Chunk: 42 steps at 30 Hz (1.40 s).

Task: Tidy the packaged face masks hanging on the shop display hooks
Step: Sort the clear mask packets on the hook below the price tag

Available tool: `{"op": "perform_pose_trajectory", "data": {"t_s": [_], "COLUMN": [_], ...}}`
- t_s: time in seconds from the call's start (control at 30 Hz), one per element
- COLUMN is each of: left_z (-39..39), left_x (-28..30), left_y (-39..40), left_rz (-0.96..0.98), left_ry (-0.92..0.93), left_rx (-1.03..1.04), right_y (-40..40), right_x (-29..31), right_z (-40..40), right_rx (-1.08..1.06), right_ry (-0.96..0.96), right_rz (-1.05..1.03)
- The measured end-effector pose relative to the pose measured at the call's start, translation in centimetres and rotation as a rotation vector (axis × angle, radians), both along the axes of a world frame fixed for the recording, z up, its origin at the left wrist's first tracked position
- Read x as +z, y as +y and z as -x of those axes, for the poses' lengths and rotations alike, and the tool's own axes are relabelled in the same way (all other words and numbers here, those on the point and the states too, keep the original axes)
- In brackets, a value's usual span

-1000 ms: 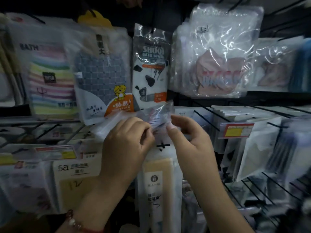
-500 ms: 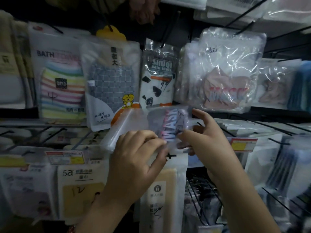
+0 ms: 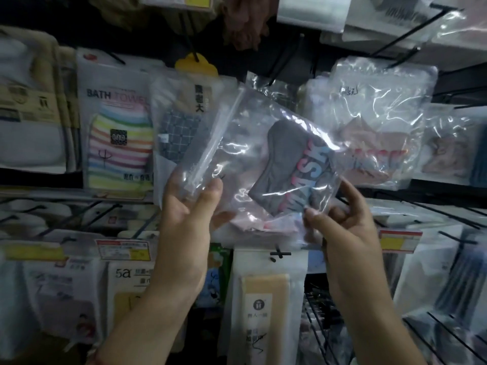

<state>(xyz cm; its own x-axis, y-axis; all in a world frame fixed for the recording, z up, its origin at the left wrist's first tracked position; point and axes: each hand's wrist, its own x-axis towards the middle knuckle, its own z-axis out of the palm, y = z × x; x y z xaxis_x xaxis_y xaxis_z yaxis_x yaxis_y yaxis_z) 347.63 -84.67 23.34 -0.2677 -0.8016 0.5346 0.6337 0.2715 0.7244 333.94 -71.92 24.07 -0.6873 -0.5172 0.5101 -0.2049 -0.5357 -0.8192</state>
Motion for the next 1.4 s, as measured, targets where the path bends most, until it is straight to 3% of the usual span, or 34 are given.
{"op": "perform_pose_trajectory", "data": {"t_s": [0.13,0.2,0.3,0.43,0.53,0.6,0.7,0.83,0.9,1.07,1.23,1.4], "left_z": [1.0,1.3,1.6,2.1,2.8,3.4,4.2,4.9,5.3,5.1,6.5,9.4], "left_x": [2.7,4.1,6.2,8.6,9.2,9.3,9.8,10.1,10.4,13.2,15.9,16.6], "left_y": [0.1,-0.1,-0.5,0.3,0.9,0.8,0.8,1.0,1.3,2.7,5.1,4.8], "left_rz": [-0.026,0.027,0.123,0.371,0.699,0.895,1.029,1.023,1.009,1.343,1.687,1.809], "left_ry": [-0.022,-0.059,-0.166,-0.144,-0.26,-0.322,-0.347,-0.29,-0.301,-0.406,-0.533,-0.485], "left_rx": [0.034,0.062,0.176,0.053,0.166,0.38,0.525,0.398,0.338,0.361,0.66,0.887], "right_y": [-0.3,0.2,2.0,4.9,5.8,5.9,6.5,6.8,7.0,8.2,9.4,10.3], "right_x": [-0.8,-0.3,2.4,7.9,11.9,14.3,16.3,15.7,15.1,14.8,15.5,15.8], "right_z": [-0.2,0.1,0.4,0.5,1.2,2.2,3.6,5.3,6.1,8.5,10.0,11.5], "right_rx": [-0.029,-0.174,-0.556,-0.906,-0.961,-0.951,-0.854,-0.774,-0.79,-0.901,-0.923,-0.911], "right_ry": [-0.005,0.117,0.389,0.808,1.135,1.385,1.614,1.739,1.823,1.935,2.023,2.051], "right_rz": [-0.072,-0.138,-0.145,-0.158,-0.286,-0.357,-0.498,-0.626,-0.575,-0.434,-0.4,-0.338]}}
